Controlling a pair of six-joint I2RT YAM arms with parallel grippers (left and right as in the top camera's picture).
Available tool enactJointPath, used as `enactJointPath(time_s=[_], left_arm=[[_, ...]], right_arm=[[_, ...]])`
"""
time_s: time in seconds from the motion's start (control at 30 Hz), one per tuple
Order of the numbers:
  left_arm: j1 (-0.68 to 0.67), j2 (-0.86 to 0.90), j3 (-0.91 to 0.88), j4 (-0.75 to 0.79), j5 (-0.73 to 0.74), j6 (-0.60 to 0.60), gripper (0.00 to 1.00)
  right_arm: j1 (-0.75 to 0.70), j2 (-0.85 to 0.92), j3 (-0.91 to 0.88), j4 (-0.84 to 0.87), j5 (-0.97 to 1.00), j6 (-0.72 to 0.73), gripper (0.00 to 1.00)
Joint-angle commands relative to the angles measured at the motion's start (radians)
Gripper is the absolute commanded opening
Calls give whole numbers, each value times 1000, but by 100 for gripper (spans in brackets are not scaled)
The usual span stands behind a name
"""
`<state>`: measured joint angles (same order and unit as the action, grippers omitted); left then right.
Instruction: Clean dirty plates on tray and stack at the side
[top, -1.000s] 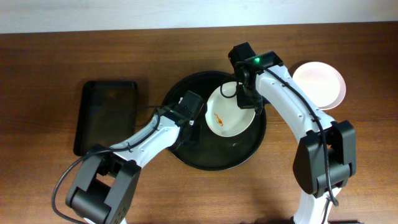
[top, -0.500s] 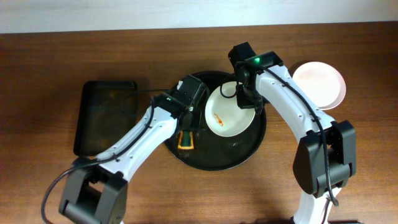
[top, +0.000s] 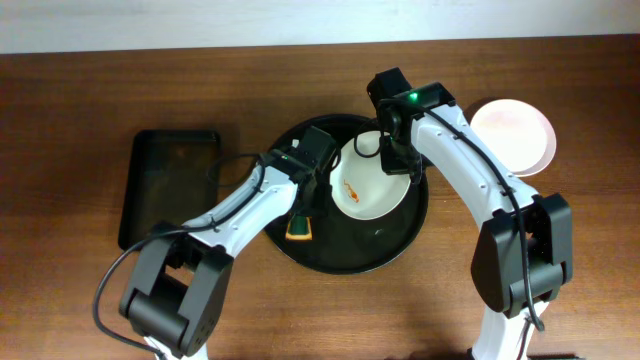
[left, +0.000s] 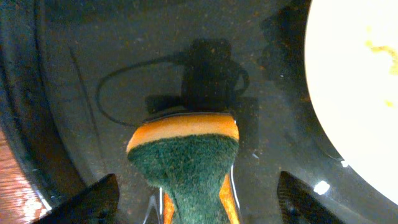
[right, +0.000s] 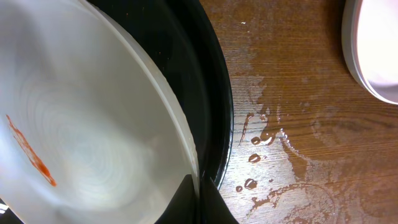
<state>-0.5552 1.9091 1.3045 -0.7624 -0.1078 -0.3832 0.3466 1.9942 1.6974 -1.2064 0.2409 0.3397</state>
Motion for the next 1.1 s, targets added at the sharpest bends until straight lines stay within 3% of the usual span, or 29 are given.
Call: enactJointPath(time_s=[0.0,0.03,0.07,0.1,0.13,0.17,0.4,0.47,0.53,0.6,0.87,0.93,1.03,1.07], left_arm=[[1,83,-13,6,14,-21,62],[1,100,-13,12,14,-21,58],[1,121,-13,30,13,-19,43],[4,126,-13,45,13,-14,21],[9,123,-7,54,13,-4,7],[15,115,7,51,13,6,0],[55,36,121,25,13,18,2],[54,37,120,16,14,18,34],[54,46,110,10,13,18,57],[54,55,94,10,14,18,63],[53,92,-1,72,14,17,62],[53,101,-26,94,14,17,52],[55,105,-32,108,14,18,16],[55,105,-31,114,14,18,8]], right_arm=[[-1,-21,-11,-1,-5,4,4],[-1,-21,-11,-1,-5,4,4],[-1,-20,-11,0,-5,4,4],[-1,-21,-11,0,-5,4,4],[-1,-20,-11,0,-5,4,4],[-1,-21,-11,0,-5,4,4],[-1,-20,-11,0,-5,4,4],[-1,-20,-11,0,-5,4,4],[-1,-20,-11,2,-5,4,4],[-1,-21,-11,4,-5,5,4],[-1,-20,-11,7,-5,5,4],[-1,-20,-11,7,-5,5,4],[-3,-19,-11,7,-5,5,4],[-7,-19,-11,7,-5,5,4]])
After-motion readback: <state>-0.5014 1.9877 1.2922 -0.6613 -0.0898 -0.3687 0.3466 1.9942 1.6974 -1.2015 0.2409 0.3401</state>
